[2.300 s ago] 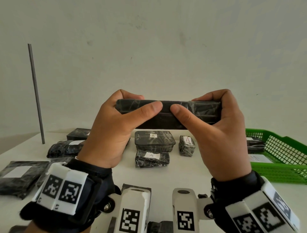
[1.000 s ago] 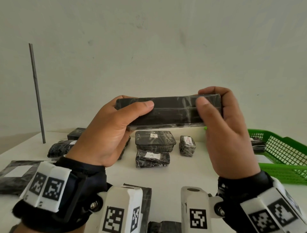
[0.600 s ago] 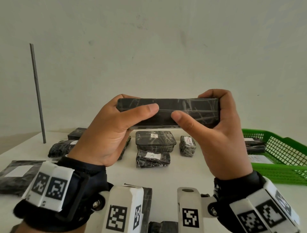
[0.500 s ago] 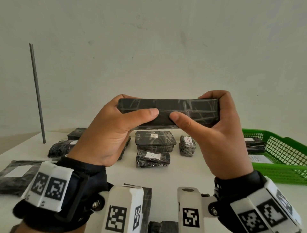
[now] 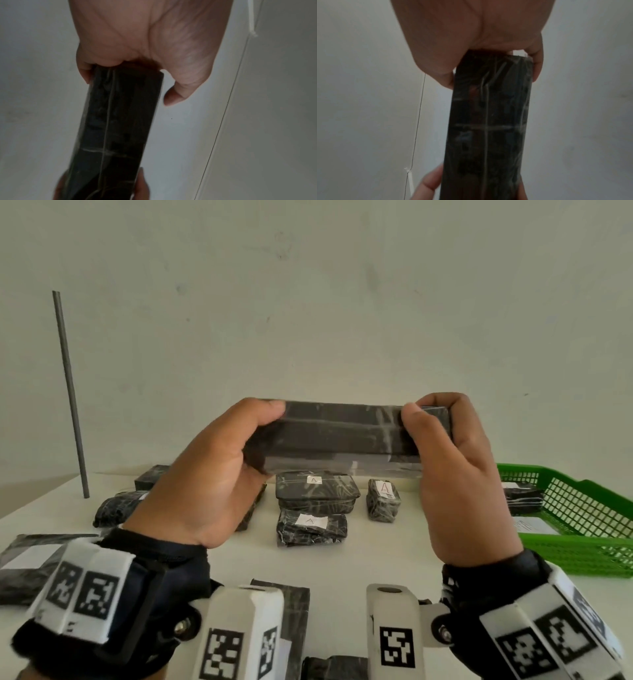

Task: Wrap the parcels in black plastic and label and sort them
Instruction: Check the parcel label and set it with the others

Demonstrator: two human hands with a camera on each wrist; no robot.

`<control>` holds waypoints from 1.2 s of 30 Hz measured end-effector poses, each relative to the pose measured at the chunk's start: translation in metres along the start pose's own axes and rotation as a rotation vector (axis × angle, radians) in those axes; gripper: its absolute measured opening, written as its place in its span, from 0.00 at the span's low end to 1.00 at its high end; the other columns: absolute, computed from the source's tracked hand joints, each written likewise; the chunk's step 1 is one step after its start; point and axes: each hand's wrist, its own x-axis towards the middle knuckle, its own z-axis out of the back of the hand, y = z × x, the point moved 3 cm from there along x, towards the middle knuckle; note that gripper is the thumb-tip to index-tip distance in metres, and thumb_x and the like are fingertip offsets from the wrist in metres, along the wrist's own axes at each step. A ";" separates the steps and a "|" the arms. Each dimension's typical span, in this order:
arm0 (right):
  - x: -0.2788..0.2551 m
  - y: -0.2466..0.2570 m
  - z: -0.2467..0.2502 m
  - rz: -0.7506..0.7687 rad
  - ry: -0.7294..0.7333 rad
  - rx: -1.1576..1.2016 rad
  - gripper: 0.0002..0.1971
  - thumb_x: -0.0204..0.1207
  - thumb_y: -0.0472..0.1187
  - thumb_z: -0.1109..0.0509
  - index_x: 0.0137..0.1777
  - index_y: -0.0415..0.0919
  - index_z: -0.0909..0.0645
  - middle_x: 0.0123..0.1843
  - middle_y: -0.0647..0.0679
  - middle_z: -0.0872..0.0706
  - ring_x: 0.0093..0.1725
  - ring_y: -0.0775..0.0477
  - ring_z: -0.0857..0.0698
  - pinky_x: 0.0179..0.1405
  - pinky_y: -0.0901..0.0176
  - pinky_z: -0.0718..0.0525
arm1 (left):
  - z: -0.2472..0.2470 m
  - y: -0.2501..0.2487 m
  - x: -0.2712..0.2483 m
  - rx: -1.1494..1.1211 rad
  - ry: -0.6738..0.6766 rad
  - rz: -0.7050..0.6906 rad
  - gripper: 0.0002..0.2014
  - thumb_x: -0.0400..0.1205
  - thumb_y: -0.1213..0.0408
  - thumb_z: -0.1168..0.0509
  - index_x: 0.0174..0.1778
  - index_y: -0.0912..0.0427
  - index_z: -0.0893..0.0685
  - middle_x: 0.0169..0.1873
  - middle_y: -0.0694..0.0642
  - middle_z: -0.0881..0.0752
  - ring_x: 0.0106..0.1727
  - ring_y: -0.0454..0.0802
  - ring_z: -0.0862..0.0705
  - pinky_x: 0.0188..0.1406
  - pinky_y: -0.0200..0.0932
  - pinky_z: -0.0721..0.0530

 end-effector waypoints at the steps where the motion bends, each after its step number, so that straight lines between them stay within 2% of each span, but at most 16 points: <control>1: 0.001 -0.001 0.002 -0.039 0.026 -0.005 0.09 0.90 0.46 0.34 0.51 0.42 0.24 0.37 0.55 0.22 0.36 0.56 0.23 0.31 0.72 0.22 | 0.001 -0.002 0.000 0.009 -0.010 0.007 0.11 0.74 0.56 0.33 0.45 0.55 0.10 0.41 0.51 0.08 0.43 0.44 0.09 0.52 0.43 0.14; 3: 0.002 -0.003 0.002 -0.066 0.097 -0.049 0.10 0.92 0.52 0.40 0.52 0.47 0.24 0.43 0.54 0.23 0.44 0.55 0.23 0.46 0.68 0.20 | 0.004 -0.002 0.002 0.038 -0.045 0.022 0.10 0.81 0.56 0.35 0.50 0.54 0.11 0.45 0.50 0.07 0.47 0.44 0.09 0.56 0.46 0.15; 5: 0.003 -0.006 0.003 -0.024 0.118 -0.088 0.08 0.87 0.57 0.44 0.54 0.62 0.23 0.54 0.56 0.19 0.60 0.51 0.21 0.72 0.45 0.20 | 0.008 0.001 0.003 0.038 -0.085 0.057 0.11 0.88 0.55 0.38 0.52 0.52 0.11 0.48 0.52 0.08 0.51 0.47 0.11 0.61 0.51 0.17; 6: 0.004 -0.006 0.004 0.000 0.124 -0.107 0.09 0.84 0.58 0.45 0.56 0.66 0.24 0.61 0.54 0.18 0.67 0.46 0.20 0.79 0.32 0.23 | 0.008 0.003 0.004 0.044 -0.101 0.078 0.12 0.89 0.54 0.39 0.55 0.52 0.11 0.51 0.55 0.08 0.54 0.49 0.11 0.63 0.53 0.18; 9: 0.004 -0.007 0.005 0.016 0.143 -0.076 0.13 0.80 0.61 0.44 0.60 0.66 0.23 0.70 0.48 0.21 0.78 0.31 0.22 0.82 0.21 0.30 | 0.008 0.005 0.003 0.069 -0.106 0.124 0.17 0.90 0.48 0.41 0.61 0.52 0.11 0.60 0.59 0.07 0.58 0.54 0.10 0.66 0.60 0.16; 11: 0.005 -0.007 0.005 -0.015 0.124 -0.022 0.12 0.82 0.59 0.43 0.56 0.58 0.21 0.63 0.46 0.18 0.72 0.33 0.19 0.79 0.33 0.26 | 0.007 0.005 0.002 0.081 -0.102 0.134 0.20 0.90 0.45 0.44 0.64 0.52 0.12 0.59 0.58 0.07 0.58 0.55 0.09 0.61 0.59 0.12; 14: 0.003 -0.006 0.006 -0.054 0.094 -0.093 0.14 0.95 0.51 0.48 0.52 0.48 0.25 0.50 0.46 0.19 0.50 0.65 0.19 0.58 0.75 0.24 | 0.008 0.006 0.003 0.076 -0.099 0.155 0.24 0.92 0.43 0.48 0.70 0.54 0.15 0.60 0.60 0.07 0.62 0.59 0.09 0.56 0.58 0.11; 16: 0.001 0.000 0.003 -0.036 0.075 -0.130 0.12 0.92 0.57 0.49 0.60 0.54 0.28 0.45 0.59 0.20 0.45 0.80 0.21 0.49 0.89 0.30 | 0.011 0.007 0.003 0.076 -0.099 0.169 0.25 0.92 0.42 0.48 0.70 0.54 0.15 0.60 0.60 0.07 0.63 0.60 0.09 0.57 0.58 0.11; 18: -0.001 0.009 -0.003 -0.014 0.114 -0.170 0.22 0.81 0.65 0.46 0.61 0.49 0.25 0.41 0.52 0.17 0.41 0.62 0.15 0.43 0.77 0.18 | 0.011 0.008 0.003 0.079 -0.087 0.188 0.27 0.90 0.40 0.47 0.71 0.54 0.16 0.60 0.60 0.07 0.62 0.58 0.09 0.59 0.58 0.12; 20: -0.001 0.008 -0.005 0.004 0.073 -0.177 0.27 0.79 0.68 0.42 0.58 0.44 0.22 0.47 0.40 0.12 0.49 0.40 0.12 0.50 0.52 0.11 | 0.009 0.009 0.003 0.083 -0.063 0.200 0.25 0.89 0.39 0.45 0.69 0.53 0.15 0.57 0.58 0.07 0.58 0.55 0.09 0.60 0.57 0.15; 23: -0.002 0.003 -0.006 0.004 -0.003 -0.170 0.27 0.86 0.69 0.39 0.57 0.43 0.19 0.53 0.36 0.10 0.54 0.36 0.10 0.57 0.34 0.10 | 0.004 0.012 0.003 0.087 -0.060 0.184 0.17 0.88 0.43 0.41 0.57 0.49 0.14 0.49 0.54 0.08 0.53 0.51 0.10 0.55 0.53 0.15; 26: -0.002 0.001 -0.006 -0.020 -0.064 -0.146 0.27 0.85 0.67 0.37 0.57 0.41 0.18 0.54 0.37 0.09 0.55 0.37 0.09 0.58 0.31 0.10 | 0.002 0.014 0.003 0.095 -0.090 0.155 0.15 0.87 0.44 0.39 0.54 0.50 0.14 0.49 0.53 0.08 0.52 0.49 0.09 0.51 0.48 0.13; 30: -0.003 0.002 -0.010 -0.076 -0.085 -0.145 0.30 0.79 0.70 0.40 0.56 0.41 0.20 0.46 0.46 0.14 0.45 0.44 0.13 0.54 0.39 0.10 | -0.004 0.009 -0.001 0.175 -0.076 0.120 0.20 0.87 0.41 0.40 0.45 0.48 0.07 0.46 0.49 0.07 0.50 0.44 0.08 0.67 0.52 0.16; 32: -0.004 0.001 -0.011 -0.102 -0.109 -0.110 0.30 0.76 0.71 0.38 0.57 0.44 0.21 0.44 0.51 0.17 0.45 0.41 0.12 0.52 0.41 0.08 | -0.007 0.006 -0.003 0.261 -0.051 0.092 0.25 0.84 0.36 0.43 0.39 0.45 0.05 0.43 0.45 0.06 0.49 0.40 0.08 0.70 0.51 0.20; 34: -0.004 0.000 -0.011 -0.110 -0.120 -0.072 0.34 0.70 0.71 0.32 0.63 0.44 0.23 0.46 0.51 0.15 0.45 0.46 0.09 0.48 0.42 0.05 | -0.006 0.004 -0.002 0.320 -0.051 0.045 0.30 0.78 0.30 0.43 0.45 0.48 0.04 0.45 0.48 0.05 0.54 0.44 0.08 0.73 0.52 0.21; 36: -0.003 -0.002 -0.008 -0.113 -0.141 -0.059 0.35 0.66 0.67 0.24 0.63 0.42 0.22 0.50 0.48 0.11 0.49 0.48 0.06 0.45 0.46 0.04 | -0.001 0.007 0.001 0.348 -0.074 0.026 0.42 0.75 0.21 0.41 0.59 0.57 0.09 0.54 0.60 0.07 0.61 0.57 0.10 0.75 0.59 0.21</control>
